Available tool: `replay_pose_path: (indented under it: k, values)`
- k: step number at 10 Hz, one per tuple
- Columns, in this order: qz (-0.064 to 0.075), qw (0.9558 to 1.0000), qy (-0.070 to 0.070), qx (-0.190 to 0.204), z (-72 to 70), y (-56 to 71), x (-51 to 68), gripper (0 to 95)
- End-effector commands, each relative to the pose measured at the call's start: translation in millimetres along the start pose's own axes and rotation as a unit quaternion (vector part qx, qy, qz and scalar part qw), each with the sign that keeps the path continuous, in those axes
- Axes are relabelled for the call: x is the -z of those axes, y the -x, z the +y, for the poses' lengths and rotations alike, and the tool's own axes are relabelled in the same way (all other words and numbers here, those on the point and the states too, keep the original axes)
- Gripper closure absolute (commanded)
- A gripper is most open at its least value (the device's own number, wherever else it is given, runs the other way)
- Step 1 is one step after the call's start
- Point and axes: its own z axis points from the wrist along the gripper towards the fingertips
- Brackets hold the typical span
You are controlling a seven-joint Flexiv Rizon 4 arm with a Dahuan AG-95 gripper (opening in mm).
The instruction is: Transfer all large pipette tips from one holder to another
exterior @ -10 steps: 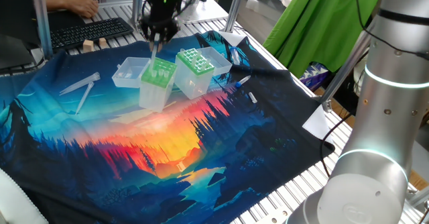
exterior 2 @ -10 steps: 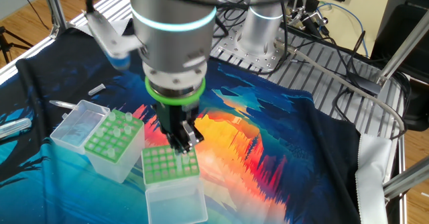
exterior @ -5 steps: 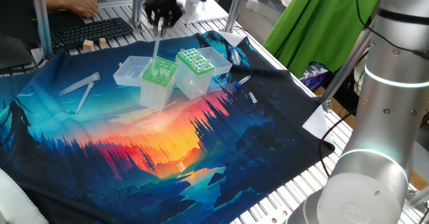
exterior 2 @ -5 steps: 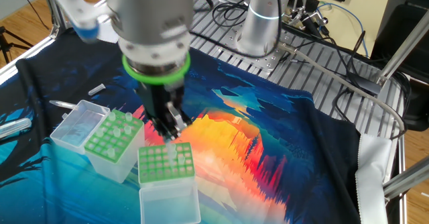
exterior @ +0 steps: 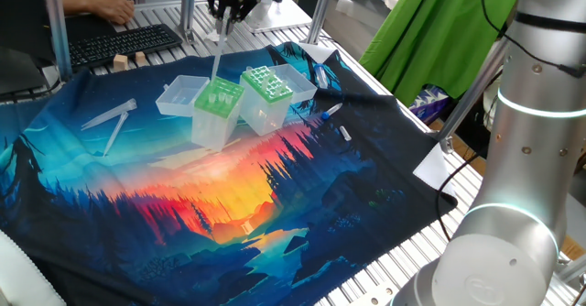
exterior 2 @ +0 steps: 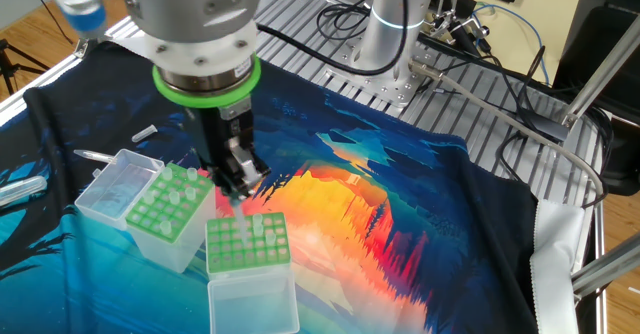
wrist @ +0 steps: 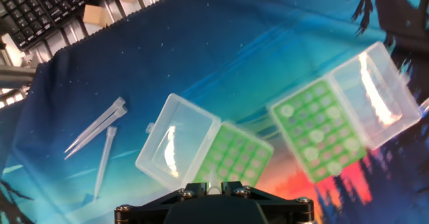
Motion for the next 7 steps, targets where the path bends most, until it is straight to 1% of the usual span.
replay_pose_path:
  k: [1,2,3,4,5,7]
  values:
    - [-0.001,0.9994,-0.013,0.031,-11.0,15.1,7.2,95.0]
    - [0.000,0.9990,-0.013,0.044,-17.7,26.0,9.8,95.0]
    - [-0.002,0.9986,-0.012,0.051,-23.9,33.1,10.1,95.0]
    - [-0.003,0.9980,-0.016,0.061,-29.1,37.6,8.9,95.0]
    - [-0.002,0.9976,-0.013,0.068,-36.4,44.0,6.7,95.0]
    - [-0.004,0.9967,-0.014,0.079,-46.6,49.3,5.4,95.0]
